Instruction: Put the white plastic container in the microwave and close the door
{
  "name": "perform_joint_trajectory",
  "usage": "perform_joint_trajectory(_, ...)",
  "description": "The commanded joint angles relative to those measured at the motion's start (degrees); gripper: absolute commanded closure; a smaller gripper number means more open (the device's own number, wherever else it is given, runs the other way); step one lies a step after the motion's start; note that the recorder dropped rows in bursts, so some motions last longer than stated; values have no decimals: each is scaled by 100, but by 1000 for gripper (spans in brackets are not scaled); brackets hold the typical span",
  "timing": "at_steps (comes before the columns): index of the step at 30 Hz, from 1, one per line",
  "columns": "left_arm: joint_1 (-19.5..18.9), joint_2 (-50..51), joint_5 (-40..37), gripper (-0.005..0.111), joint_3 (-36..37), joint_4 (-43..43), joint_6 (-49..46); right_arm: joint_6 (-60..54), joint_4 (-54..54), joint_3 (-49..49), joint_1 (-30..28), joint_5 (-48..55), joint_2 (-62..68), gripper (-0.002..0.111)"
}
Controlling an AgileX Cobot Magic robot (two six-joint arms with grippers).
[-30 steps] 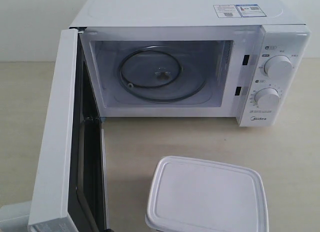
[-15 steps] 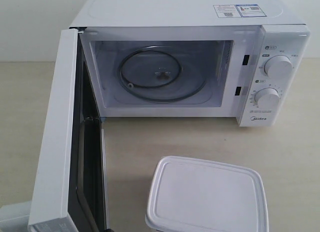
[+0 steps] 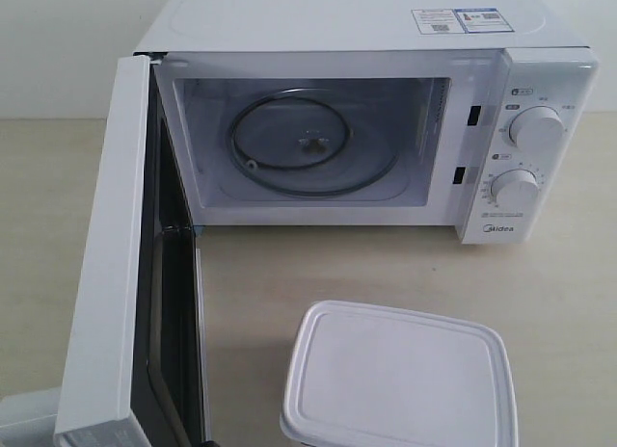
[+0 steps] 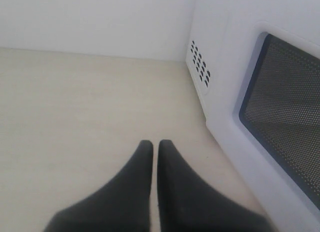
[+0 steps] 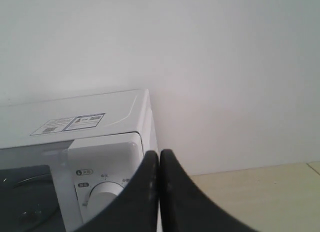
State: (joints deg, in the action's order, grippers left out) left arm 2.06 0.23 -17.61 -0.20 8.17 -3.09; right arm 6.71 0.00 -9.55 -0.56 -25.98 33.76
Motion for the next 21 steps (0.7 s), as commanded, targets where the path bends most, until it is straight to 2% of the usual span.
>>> perform_joint_trajectory(1, -13, -23, 3, 102, 20, -27, 2, 84, -33, -21, 11, -72, 8, 109)
perform_joint_trajectory(21, -13, -23, 3, 102, 20, -27, 2, 131, 45, -47, 11, -120, 227, 109)
